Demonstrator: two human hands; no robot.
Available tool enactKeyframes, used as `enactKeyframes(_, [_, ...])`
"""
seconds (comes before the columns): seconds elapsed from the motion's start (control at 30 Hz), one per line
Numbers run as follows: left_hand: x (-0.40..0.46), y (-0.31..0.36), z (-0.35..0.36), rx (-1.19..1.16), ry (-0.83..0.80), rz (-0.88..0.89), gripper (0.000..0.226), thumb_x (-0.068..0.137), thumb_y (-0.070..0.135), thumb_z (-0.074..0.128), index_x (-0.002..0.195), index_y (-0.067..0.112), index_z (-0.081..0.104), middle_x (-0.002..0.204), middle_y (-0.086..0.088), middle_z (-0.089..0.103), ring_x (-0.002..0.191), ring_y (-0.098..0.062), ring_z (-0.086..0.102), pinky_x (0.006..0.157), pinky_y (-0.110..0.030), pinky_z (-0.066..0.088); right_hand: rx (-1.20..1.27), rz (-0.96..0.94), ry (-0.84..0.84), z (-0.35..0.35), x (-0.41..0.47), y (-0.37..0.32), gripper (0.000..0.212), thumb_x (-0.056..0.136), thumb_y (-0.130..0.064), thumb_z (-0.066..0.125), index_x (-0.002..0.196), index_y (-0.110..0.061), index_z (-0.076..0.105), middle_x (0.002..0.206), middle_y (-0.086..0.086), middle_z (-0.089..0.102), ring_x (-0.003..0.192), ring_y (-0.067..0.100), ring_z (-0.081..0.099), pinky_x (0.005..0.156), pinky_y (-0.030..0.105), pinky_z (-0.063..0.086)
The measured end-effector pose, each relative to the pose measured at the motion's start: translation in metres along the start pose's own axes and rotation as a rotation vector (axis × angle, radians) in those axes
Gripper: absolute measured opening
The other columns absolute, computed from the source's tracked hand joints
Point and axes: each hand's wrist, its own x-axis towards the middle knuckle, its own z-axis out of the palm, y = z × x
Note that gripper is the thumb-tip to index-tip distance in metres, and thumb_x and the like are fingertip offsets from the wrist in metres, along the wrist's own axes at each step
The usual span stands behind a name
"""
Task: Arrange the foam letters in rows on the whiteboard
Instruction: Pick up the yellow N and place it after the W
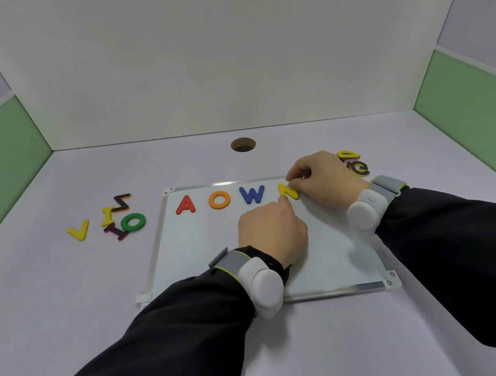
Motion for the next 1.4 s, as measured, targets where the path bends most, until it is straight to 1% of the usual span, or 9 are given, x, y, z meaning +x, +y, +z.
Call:
enactKeyframes(0.1, [-0.002,0.000,0.000,0.005,0.004,-0.001,0.032,0.100,0.028,0.033,0.124,0.013,0.048,0.076,0.000,0.050,0.064,-0.020,0.048,0.052,-0.029,0.028,-0.007,0.008,0.011,0.001,-0.002,0.001,0.018,0.089,-0.018,0.064,0.102,-0.016,0.076,0.101,-0.001,0.073,0.094,0.016,0.063,0.087,0.031,0.052])
enactKeyframes(0.27, [-0.002,0.001,0.000,0.005,0.000,-0.015,0.036,0.100,0.028,0.033,0.130,0.013,0.047,0.077,0.000,0.050,0.065,-0.021,0.048,0.051,-0.029,0.027,-0.028,-0.011,-0.020,-0.001,-0.007,0.002,0.026,0.088,-0.022,0.063,0.111,-0.017,0.075,0.105,0.000,0.068,0.094,0.016,0.059,0.081,0.025,0.044])
enactKeyframes(0.47, [-0.002,0.002,-0.002,0.004,-0.027,-0.025,0.040,0.101,0.030,0.032,0.135,0.013,0.043,0.081,-0.001,0.052,0.068,-0.020,0.050,0.058,-0.031,0.034,-0.028,-0.041,-0.066,-0.005,-0.010,0.004,0.028,0.085,-0.025,0.066,0.111,-0.019,0.075,0.102,-0.003,0.062,0.091,0.013,0.057,0.078,0.024,0.040])
enactKeyframes(0.63, [-0.003,0.002,-0.003,-0.005,-0.033,-0.022,0.040,0.101,0.032,0.031,0.135,0.013,0.043,0.082,-0.001,0.053,0.069,-0.020,0.050,0.059,-0.031,0.035,-0.017,-0.036,-0.057,-0.003,-0.010,0.004,0.028,0.086,-0.025,0.066,0.111,-0.018,0.075,0.102,-0.004,0.061,0.092,0.013,0.057,0.078,0.023,0.040])
enactKeyframes(0.93, [-0.005,0.002,-0.004,-0.002,-0.040,-0.019,0.040,0.101,0.033,0.031,0.133,0.013,0.043,0.082,-0.001,0.053,0.068,-0.020,0.050,0.058,-0.031,0.035,-0.033,-0.024,-0.064,-0.003,-0.010,0.005,0.029,0.088,-0.027,0.066,0.114,-0.019,0.075,0.110,0.002,0.062,0.095,0.015,0.058,0.079,0.023,0.042])
enactKeyframes(1.13, [-0.003,0.002,-0.003,-0.016,-0.033,-0.010,0.040,0.101,0.034,0.031,0.134,0.013,0.043,0.083,-0.001,0.054,0.069,-0.020,0.051,0.060,-0.031,0.037,-0.031,-0.019,-0.063,-0.003,-0.010,0.005,0.029,0.088,-0.030,0.065,0.115,-0.021,0.074,0.108,0.001,0.061,0.094,0.015,0.057,0.078,0.023,0.041])
enactKeyframes(1.23, [-0.003,0.001,-0.004,-0.007,-0.024,0.005,0.035,0.100,0.034,0.033,0.124,0.013,0.048,0.081,-0.001,0.053,0.068,-0.019,0.051,0.060,-0.031,0.038,-0.014,-0.023,-0.057,-0.001,-0.011,0.007,0.033,0.088,-0.030,0.064,0.118,-0.021,0.073,0.104,0.000,0.063,0.093,0.014,0.057,0.073,0.019,0.040])
enactKeyframes(1.37, [0.002,0.001,-0.011,0.008,0.008,0.019,0.023,0.099,0.029,0.037,0.096,0.013,0.054,0.067,0.001,0.043,0.065,-0.020,0.049,0.054,-0.028,0.029,0.008,-0.006,0.044,-0.006,-0.011,0.011,0.031,0.089,-0.021,0.061,0.117,-0.018,0.072,0.098,-0.004,0.066,0.089,0.010,0.053,0.082,0.024,0.042])
enactKeyframes(1.4, [0.004,0.002,-0.013,0.003,0.022,0.023,0.023,0.098,0.028,0.038,0.091,0.013,0.054,0.065,0.002,0.041,0.064,-0.020,0.048,0.051,-0.027,0.026,0.006,0.010,0.070,-0.009,-0.010,0.013,0.029,0.090,-0.018,0.059,0.115,-0.017,0.073,0.096,-0.005,0.065,0.088,0.010,0.053,0.081,0.023,0.043])
